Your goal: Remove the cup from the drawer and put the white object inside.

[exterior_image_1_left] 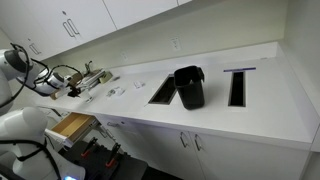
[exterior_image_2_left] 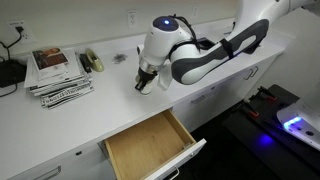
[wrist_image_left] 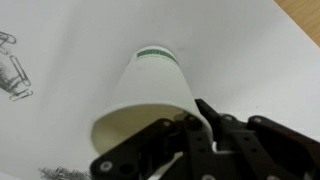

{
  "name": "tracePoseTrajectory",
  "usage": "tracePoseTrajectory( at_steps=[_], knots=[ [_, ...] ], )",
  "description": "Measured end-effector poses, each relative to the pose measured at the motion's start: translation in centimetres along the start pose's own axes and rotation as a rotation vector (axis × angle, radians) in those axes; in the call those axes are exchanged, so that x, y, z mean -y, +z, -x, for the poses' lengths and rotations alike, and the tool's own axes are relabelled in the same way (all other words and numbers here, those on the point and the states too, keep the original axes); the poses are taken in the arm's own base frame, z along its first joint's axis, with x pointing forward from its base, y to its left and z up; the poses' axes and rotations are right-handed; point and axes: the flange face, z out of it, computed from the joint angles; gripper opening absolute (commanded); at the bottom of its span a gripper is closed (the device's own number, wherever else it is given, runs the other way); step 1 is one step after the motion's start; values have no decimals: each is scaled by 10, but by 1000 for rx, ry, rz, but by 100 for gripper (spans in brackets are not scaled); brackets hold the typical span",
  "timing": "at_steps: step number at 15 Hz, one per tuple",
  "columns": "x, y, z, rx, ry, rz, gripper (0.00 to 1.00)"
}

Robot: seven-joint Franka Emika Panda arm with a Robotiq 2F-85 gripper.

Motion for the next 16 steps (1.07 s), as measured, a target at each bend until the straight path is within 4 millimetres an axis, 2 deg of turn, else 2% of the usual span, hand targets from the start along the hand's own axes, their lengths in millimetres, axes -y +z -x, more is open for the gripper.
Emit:
tracePoseTrajectory(
  at_steps=[5, 8, 12, 16],
  knots=[
    [13, -4, 0, -11, -14, -13, 76],
    [35, -25, 1, -30, -38, -32, 98],
    [65, -83, 9, -50, -46, -1, 100],
    [64, -148, 23, -95, 35, 161, 100]
  ],
)
